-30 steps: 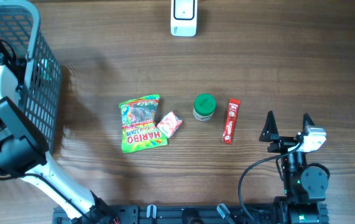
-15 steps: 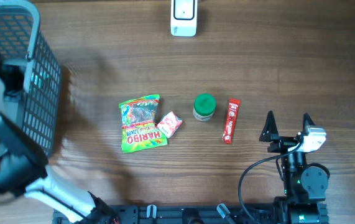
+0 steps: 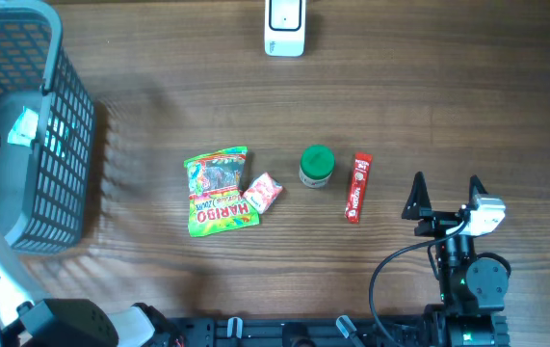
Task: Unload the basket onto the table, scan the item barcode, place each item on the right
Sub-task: 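Grasp the pale green wrapped pack in the basket with the left gripper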
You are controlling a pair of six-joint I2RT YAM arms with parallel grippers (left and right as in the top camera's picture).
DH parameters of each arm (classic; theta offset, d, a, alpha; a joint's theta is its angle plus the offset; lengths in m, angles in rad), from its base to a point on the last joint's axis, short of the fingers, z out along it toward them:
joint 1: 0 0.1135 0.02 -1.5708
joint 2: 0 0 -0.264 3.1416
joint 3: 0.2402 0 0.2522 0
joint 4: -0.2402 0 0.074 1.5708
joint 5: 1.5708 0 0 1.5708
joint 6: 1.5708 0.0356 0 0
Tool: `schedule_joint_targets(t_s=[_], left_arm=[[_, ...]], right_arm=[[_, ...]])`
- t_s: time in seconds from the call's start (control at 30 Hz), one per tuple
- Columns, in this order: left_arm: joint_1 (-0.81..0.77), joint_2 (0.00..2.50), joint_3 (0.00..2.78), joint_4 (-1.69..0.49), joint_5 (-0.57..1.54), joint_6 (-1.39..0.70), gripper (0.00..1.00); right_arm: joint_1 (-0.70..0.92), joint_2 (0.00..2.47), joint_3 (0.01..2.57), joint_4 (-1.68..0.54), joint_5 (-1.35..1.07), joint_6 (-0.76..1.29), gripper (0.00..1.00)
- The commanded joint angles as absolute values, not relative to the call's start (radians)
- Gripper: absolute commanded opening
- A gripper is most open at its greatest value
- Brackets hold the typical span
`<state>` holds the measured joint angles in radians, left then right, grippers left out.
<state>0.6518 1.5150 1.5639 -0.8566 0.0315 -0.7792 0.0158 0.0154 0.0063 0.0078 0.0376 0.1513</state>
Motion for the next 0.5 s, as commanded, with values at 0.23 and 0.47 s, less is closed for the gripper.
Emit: schedule_joint_targets(t_s=[0.23,0.47], left_arm=[[0.628,1.856,1.535,-0.864,-0.058,-0.763,1.0],[0.584,2.03,1.535,-0.812,-0.057,-0.763,1.0]], right_arm=[[0.012,0.005,0.005,0.011,0.043,0.133,1.0],[0.012,0.005,0.005,0.011,0.043,0.133,1.0]])
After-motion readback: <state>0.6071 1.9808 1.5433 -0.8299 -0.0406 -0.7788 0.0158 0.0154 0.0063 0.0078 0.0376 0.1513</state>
